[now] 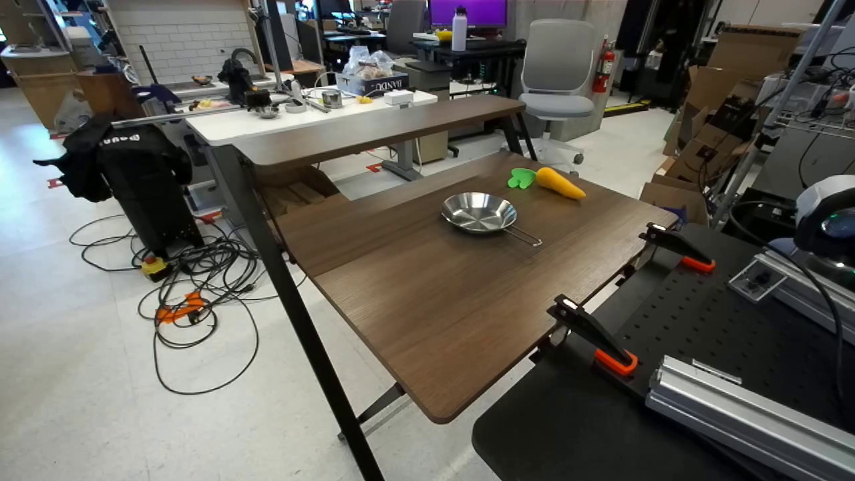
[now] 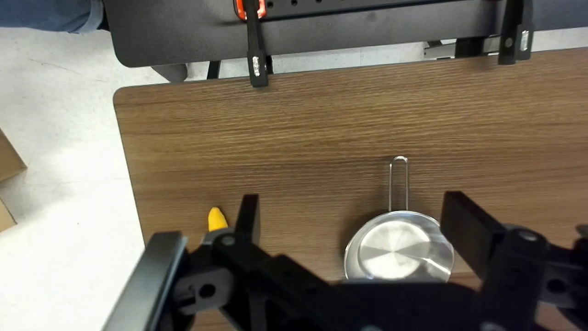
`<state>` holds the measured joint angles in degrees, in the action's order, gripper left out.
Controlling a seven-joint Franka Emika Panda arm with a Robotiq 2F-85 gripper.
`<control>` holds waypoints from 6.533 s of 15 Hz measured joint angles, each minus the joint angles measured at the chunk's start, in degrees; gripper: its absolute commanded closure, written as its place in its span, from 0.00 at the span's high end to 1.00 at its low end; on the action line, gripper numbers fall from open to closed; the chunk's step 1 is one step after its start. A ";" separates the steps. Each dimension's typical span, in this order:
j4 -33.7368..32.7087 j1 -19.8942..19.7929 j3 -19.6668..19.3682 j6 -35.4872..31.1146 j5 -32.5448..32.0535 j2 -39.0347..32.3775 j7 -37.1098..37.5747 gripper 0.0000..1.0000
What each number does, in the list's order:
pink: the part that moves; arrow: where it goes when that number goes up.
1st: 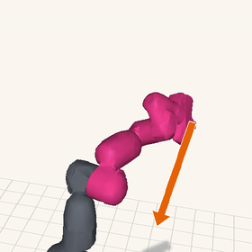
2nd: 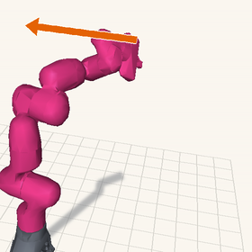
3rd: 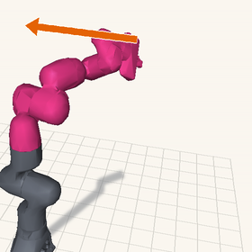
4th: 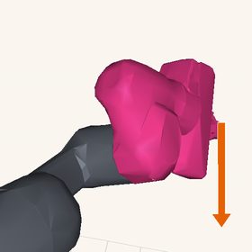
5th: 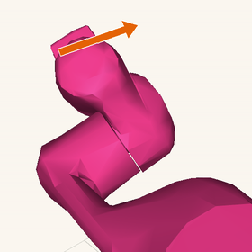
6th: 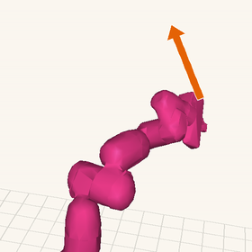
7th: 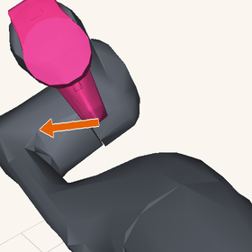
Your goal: Put the carrot toy on the silver pan
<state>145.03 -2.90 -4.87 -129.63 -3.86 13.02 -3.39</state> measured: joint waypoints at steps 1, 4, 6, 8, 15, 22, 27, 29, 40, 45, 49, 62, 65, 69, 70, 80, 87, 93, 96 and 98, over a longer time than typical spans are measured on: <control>-0.22 -0.08 -0.29 -1.87 0.00 -2.22 -0.47 1.00; -2.44 -0.27 -1.29 -6.10 0.04 -9.41 -1.93 1.00; -5.32 -0.85 -1.77 -7.33 0.05 -14.14 -2.86 1.00; -8.95 -1.81 -2.12 -7.57 0.17 -18.48 -3.77 1.00; -20.70 -4.44 -2.19 -7.78 0.99 -30.46 -7.87 1.00; -27.74 -4.51 -1.57 -11.08 0.98 -39.90 -9.73 1.00; -31.87 -5.08 -1.24 -11.27 0.98 -45.03 -9.83 1.00; -33.29 -5.54 -1.02 -11.28 0.98 -46.56 -9.88 1.00; -36.79 -7.49 -0.85 -12.07 0.93 -51.13 -10.47 1.00; -37.02 -7.59 -0.85 -13.51 0.86 -52.53 -10.89 0.49; -37.02 -7.59 -0.85 -14.79 0.76 -52.94 -11.32 0.19; -34.50 -6.81 1.63 -15.86 0.56 -47.91 -11.38 0.03; -31.64 -6.24 3.63 -15.85 0.56 -43.95 -11.38 0.03; -28.66 -4.81 6.01 -15.85 0.60 -40.18 -11.38 0.03; -28.13 -4.38 6.48 -15.85 0.62 -39.65 -11.38 0.03; -26.17 -1.11 9.07 -15.81 0.64 -39.09 -11.38 0.44; -25.82 -0.56 9.14 -15.79 0.64 -39.09 -11.38 0.95; -25.78 -0.56 9.14 -15.79 0.64 -38.81 -11.38 1.00; -25.67 -0.56 9.14 -15.79 0.64 -37.60 -11.38 1.00; -25.13 -0.56 9.14 -15.79 0.64 -35.99 -11.38 1.00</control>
<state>119.90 -3.46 4.27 -145.42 -3.22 -22.97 -14.77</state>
